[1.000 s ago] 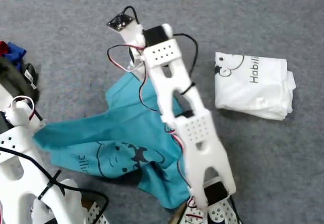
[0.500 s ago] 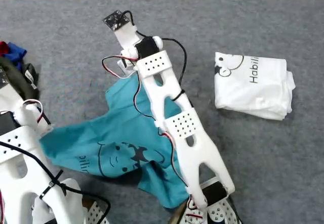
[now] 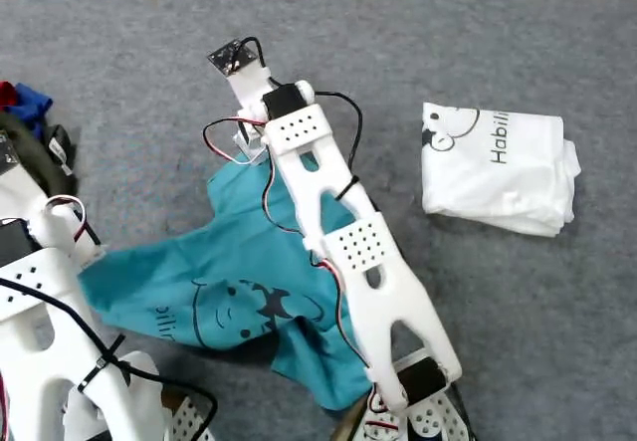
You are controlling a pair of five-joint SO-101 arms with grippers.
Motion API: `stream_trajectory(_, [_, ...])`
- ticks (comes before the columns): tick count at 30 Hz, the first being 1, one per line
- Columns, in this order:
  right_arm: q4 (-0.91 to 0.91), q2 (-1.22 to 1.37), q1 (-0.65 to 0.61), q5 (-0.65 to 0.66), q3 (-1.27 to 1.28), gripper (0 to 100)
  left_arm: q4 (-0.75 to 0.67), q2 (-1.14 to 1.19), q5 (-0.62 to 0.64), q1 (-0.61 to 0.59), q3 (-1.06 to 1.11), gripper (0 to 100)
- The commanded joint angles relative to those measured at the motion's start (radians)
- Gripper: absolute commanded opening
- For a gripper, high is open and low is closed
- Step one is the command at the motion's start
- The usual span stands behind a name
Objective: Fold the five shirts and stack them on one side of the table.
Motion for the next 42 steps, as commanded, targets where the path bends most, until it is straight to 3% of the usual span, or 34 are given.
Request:
stream_trajectory(1, [-0.023, -0.002, -0.008, -0.002, 0.001, 22.7, 0.003, -0.021, -0.006, 0.008, -0.002, 2])
stream_trajectory(7, [-0.054, -0.002, -0.008, -0.011, 0.001, 0.2, 0.005, -0.021, -0.006, 0.006, -0.003, 2])
stream_trajectory(19, [-0.031, -0.013, 0.018, -0.012, -0.03, 0.4, 0.005, -0.021, -0.006, 0.006, 0.005, 2])
stream_trajectory(29, [0.184, -0.116, 0.028, -0.011, -0.297, 0.4, -0.003, -0.021, 0.02, 0.006, -0.04, 2])
stream_trajectory(38, [0.218, -0.46, 0.03, -0.011, -0.292, 0.3, 0.015, -0.022, 0.12, 0.005, -0.241, 2])
stream_trajectory(42, [0.21, -0.656, 0.041, -0.011, -0.292, 0.3, 0.114, -0.022, 0.152, 0.005, -0.365, 2])
